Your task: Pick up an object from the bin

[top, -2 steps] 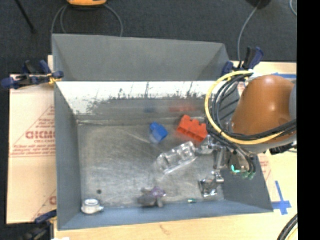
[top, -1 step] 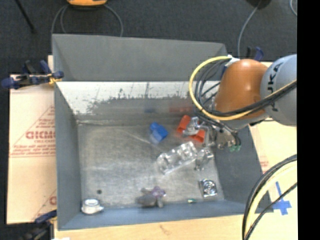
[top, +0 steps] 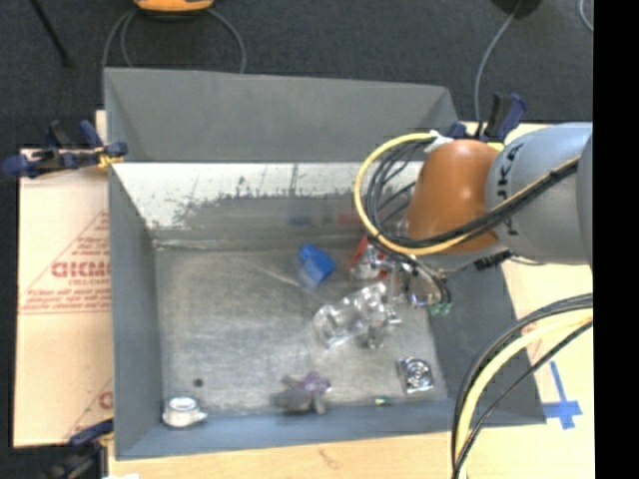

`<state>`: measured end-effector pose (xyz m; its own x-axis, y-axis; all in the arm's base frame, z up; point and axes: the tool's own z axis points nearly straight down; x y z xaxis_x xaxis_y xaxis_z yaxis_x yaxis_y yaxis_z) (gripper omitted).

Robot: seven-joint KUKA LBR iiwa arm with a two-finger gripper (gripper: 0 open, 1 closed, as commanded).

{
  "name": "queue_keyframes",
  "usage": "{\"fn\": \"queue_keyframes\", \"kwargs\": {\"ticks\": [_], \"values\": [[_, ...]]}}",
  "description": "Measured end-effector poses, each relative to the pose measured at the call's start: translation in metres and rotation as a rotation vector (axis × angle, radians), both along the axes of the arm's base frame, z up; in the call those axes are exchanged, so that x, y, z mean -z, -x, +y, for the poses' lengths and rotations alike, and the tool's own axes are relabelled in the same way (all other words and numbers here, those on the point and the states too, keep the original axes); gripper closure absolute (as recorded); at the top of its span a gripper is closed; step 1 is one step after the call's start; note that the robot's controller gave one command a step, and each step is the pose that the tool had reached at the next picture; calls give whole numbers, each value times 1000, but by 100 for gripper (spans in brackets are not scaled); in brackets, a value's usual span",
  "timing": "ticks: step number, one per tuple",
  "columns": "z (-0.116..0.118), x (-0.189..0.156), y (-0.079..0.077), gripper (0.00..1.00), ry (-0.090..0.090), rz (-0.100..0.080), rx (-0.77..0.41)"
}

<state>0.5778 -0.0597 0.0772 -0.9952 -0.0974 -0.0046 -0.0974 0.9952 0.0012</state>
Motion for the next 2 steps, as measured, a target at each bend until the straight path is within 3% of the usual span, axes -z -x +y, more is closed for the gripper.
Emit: {"fn": "queue_keyframes", "kwargs": {"ticks": [1, 2], "values": [[-1, -3, -1, 100, 2, -5, -2], [-31, -215, -41, 100, 6, -7, -86]]}}
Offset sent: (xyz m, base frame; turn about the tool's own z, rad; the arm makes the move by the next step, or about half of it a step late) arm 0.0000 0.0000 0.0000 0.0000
